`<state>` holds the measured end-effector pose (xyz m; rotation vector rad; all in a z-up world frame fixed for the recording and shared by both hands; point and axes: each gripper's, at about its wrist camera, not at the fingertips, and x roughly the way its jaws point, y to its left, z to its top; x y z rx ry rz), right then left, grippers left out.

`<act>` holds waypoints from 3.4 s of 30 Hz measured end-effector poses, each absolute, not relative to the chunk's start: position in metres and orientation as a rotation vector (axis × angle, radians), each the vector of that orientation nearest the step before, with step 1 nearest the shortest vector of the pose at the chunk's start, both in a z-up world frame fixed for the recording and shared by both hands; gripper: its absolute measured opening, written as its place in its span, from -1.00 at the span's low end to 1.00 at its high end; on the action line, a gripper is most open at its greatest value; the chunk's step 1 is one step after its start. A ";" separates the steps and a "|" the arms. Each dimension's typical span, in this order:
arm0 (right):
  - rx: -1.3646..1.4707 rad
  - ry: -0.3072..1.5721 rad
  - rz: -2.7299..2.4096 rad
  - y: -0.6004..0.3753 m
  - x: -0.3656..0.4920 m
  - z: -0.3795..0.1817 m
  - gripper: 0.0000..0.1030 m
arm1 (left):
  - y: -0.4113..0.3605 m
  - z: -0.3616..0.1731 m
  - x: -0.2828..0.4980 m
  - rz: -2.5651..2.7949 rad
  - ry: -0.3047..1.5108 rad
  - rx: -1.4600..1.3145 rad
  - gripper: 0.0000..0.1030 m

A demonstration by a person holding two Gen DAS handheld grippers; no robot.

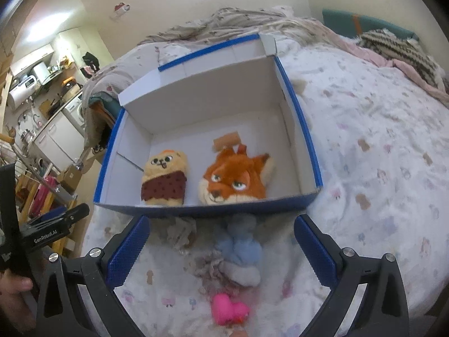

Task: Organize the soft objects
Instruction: 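Withdraw the right tool from the box toward the remaining toys, then grasp the light-blue knotted plush with the right tool and lift it, then grasp the clear bagged label packet with the left tool while the right tool holds the blue plush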

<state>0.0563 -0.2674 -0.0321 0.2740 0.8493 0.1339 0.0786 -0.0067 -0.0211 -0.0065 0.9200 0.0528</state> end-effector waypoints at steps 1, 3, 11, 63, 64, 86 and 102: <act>0.268 0.857 0.127 -0.267 0.055 -0.034 1.00 | -0.004 -0.024 0.076 0.058 0.914 -0.009 0.67; 0.263 0.867 0.119 -0.268 0.054 -0.036 1.00 | 0.002 -0.033 0.074 0.069 0.925 -0.022 0.67; 0.393 0.943 0.086 -0.288 0.064 -0.053 1.00 | 0.014 -0.048 0.079 0.094 0.978 -0.091 0.67; 0.402 0.877 0.213 -0.293 0.076 -0.035 -0.70 | -0.081 -0.090 0.105 -0.192 1.145 0.018 0.66; 0.404 0.875 0.213 -0.294 0.075 -0.036 -0.70 | -0.090 -0.095 0.108 -0.210 1.159 0.032 0.66; 0.382 0.924 0.226 -0.286 0.089 -0.045 -0.69 | -0.131 -0.151 0.147 -0.245 1.219 0.153 -0.27; 0.331 0.930 0.211 -0.277 0.088 -0.048 -0.69 | -0.070 -0.131 0.123 -0.118 1.254 0.047 -0.28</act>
